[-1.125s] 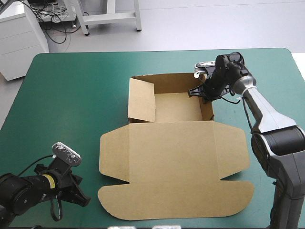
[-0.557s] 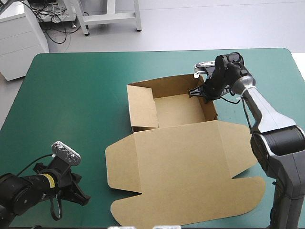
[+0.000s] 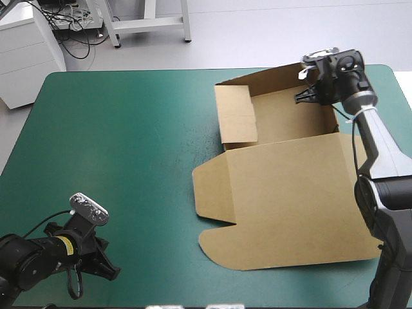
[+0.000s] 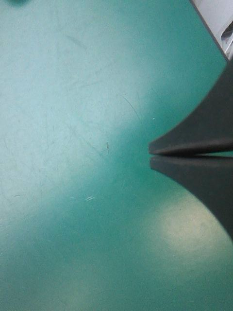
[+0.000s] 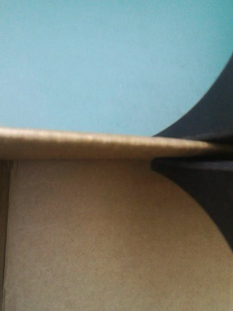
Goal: Fold the box
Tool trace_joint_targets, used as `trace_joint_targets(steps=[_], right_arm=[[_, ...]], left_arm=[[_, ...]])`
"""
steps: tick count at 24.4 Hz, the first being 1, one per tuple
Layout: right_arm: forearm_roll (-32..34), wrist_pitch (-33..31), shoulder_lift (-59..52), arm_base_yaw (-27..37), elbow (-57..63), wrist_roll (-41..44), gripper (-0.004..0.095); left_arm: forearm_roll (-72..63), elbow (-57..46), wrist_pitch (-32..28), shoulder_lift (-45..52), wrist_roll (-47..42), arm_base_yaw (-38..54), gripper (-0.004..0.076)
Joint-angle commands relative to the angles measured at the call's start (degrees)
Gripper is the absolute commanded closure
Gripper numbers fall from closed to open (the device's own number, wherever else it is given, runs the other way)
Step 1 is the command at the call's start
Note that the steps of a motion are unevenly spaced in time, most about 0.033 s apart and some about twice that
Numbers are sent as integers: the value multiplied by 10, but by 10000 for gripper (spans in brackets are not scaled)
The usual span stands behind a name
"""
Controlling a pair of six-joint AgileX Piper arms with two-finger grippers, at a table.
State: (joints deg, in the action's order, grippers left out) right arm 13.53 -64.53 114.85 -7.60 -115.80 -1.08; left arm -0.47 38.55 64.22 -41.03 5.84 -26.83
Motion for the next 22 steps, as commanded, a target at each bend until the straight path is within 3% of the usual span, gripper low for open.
trace_joint_targets(steps=[1,17,22], right_arm=[[15,26,-38,56,-31,-1,932],[-64,-14,-26,323,-28,11,931],[-62,-18,-8,344,-28,15,925]], left_arm=[[-3,15,-16,2,-4,-3,756],[-3,15,-34,2,-15,-3,756],[-4,15,-34,2,-15,-3,756]])
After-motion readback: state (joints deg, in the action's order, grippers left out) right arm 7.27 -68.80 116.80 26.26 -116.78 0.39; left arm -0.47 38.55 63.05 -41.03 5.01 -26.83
